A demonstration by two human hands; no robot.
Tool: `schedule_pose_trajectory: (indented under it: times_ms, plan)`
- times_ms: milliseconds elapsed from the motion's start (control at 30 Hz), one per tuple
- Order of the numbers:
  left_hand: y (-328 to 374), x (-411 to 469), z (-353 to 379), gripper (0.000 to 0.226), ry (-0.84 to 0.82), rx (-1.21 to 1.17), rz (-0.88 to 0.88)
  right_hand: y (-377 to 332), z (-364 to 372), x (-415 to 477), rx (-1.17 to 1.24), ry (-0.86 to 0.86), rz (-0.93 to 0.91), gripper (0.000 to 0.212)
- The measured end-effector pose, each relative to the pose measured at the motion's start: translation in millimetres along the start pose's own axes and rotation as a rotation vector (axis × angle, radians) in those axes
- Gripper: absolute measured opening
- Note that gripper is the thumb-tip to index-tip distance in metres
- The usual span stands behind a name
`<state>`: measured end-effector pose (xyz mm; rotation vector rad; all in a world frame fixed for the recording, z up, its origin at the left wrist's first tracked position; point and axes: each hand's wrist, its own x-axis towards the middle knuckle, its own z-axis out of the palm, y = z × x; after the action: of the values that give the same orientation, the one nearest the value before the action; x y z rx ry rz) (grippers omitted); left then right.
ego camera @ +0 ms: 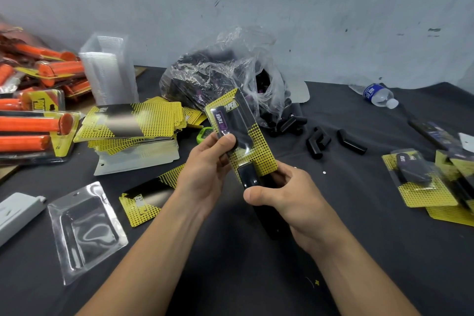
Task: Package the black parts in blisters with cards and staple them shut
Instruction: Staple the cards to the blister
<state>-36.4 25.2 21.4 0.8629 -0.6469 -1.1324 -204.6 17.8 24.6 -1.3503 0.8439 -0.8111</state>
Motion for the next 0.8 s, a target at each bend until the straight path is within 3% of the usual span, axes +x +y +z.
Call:
schedule_pose_trajectory:
  times_ms: [133,267,800]
  plan:
    - [2.0,-2.1,2.3,0.043,0.024,0.004,0.002,-0.8,0.9,-0.1,0.008,-0.007,-0.003,0.046]
    - [1.9,-1.3,1.4,0.024,0.037,0.038,0.013,-0.6,0.3,-0.7,0.025,-0.006,-0.002,0.048]
    - [3.2,-2.5,2.8,0.019,0.020,0.059,0.027,-1.2,1.2,1.0,0.060,-0.010,0.002,0.047]
